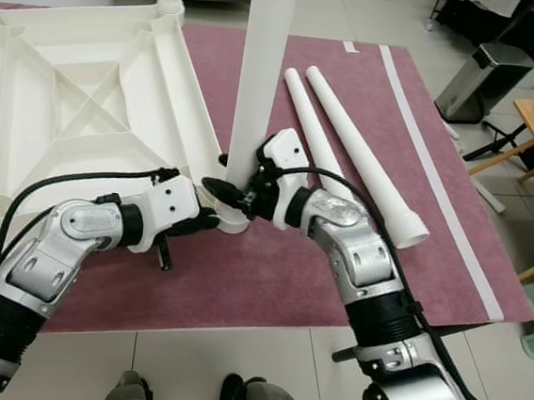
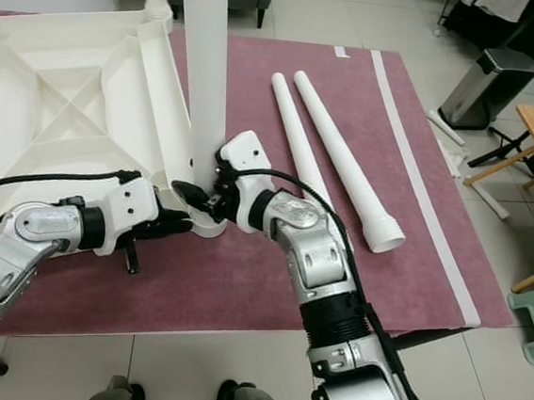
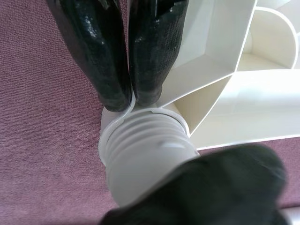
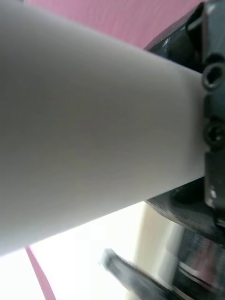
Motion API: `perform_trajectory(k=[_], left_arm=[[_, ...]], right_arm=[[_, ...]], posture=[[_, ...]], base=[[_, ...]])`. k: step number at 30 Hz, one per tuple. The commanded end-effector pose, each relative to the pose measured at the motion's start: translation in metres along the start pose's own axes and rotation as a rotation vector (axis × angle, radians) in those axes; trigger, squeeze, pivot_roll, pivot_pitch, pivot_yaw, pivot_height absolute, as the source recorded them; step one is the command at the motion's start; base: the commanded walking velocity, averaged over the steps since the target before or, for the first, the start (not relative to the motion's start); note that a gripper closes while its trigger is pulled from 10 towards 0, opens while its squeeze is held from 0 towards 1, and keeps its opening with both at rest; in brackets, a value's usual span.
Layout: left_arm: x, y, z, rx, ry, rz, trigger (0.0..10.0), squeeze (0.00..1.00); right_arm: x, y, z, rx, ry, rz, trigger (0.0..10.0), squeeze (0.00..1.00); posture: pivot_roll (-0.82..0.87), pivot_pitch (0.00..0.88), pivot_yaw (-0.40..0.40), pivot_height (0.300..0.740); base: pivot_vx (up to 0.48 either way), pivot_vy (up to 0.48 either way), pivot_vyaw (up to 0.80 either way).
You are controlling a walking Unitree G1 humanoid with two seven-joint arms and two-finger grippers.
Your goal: Building children table
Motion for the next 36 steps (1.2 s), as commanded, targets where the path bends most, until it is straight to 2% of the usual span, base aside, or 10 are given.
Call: perform_trajectory(k=[1, 11, 12, 18, 22, 28, 29, 32, 34, 36], left_arm=[[-0.023, -0.009, 0.007, -0.056, -0.008, -0.139, 0.0, 0.00], [-0.025, -0.009, 0.009, -0.061, -0.011, -0.168, 0.0, 0.00], [-0.025, -0.009, 0.008, -0.061, -0.011, -0.168, 0.0, 0.00], [-0.025, -0.008, 0.008, -0.055, -0.021, -0.164, 1.5, 0.00], [-0.023, -0.009, 0.007, -0.037, -0.037, -0.149, 10.0, 0.00], [-0.021, -0.009, 0.007, -0.034, -0.050, -0.126, 10.0, 0.00], [-0.019, -0.010, 0.008, -0.040, -0.049, -0.114, 10.0, 0.81], [-0.017, -0.011, 0.009, -0.044, -0.054, -0.100, 10.0, 0.56], [-0.017, -0.011, 0.009, -0.044, -0.054, -0.100, 10.0, 0.56], [-0.016, -0.011, 0.009, -0.043, -0.056, -0.097, 10.0, 0.00]], right_arm=[[-0.022, 0.008, -0.045, 0.259, -0.058, -0.224, 0.0, 0.00], [0.008, 0.011, -0.038, 0.283, -0.126, -0.328, 0.0, 0.00], [0.008, 0.010, -0.035, 0.267, -0.125, -0.318, 10.0, 0.00], [0.013, 0.005, -0.011, 0.126, -0.079, -0.210, 10.0, 0.00], [0.014, 0.005, 0.003, 0.021, -0.042, -0.071, 10.0, 0.00], [0.013, 0.006, 0.007, -0.020, 0.003, 0.017, 10.0, 0.00], [0.013, 0.008, 0.008, -0.036, 0.046, 0.064, 10.0, 0.00], [0.008, 0.009, 0.007, -0.043, 0.093, 0.110, 10.0, 0.35], [0.008, 0.009, 0.007, -0.043, 0.093, 0.110, 10.0, 0.35], [0.005, 0.008, 0.007, -0.043, 0.103, 0.113, 10.0, 0.00]], posture=[[0.10, 0.181, -0.041, 0.740], [0.10, 0.182, -0.045, 0.740], [0.10, 0.182, -0.046, 0.740], [0.10, 0.186, -0.046, 0.740], [0.10, 0.185, -0.045, 0.740], [0.10, 0.184, -0.045, 0.740], [0.10, 0.183, -0.045, 0.740], [0.10, 0.182, -0.046, 0.740], [0.10, 0.182, -0.046, 0.740], [0.10, 0.181, -0.046, 0.740]], base=[[0.000, 0.000, 0.00], [0.000, 0.000, 0.00], [0.000, 0.000, 0.00], [0.000, 0.000, 0.00], [0.000, 0.000, 0.00], [0.000, 0.000, 0.00], [0.000, 0.000, 0.00], [0.000, 0.000, 0.00], [0.000, 0.000, 0.00], [0.000, 0.000, 0.00]])
Point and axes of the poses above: a point about 5 cm out from each wrist's last joint towards the gripper, its own y axis pointing back from the gripper into the wrist, its own z axis along the axis of the wrist's last joint, x = y × z, the point moved 1 cm from there along -y, pointing out of the wrist towards the gripper, and after that the axes turned 10 degrees about y, right-handed, at the moved point
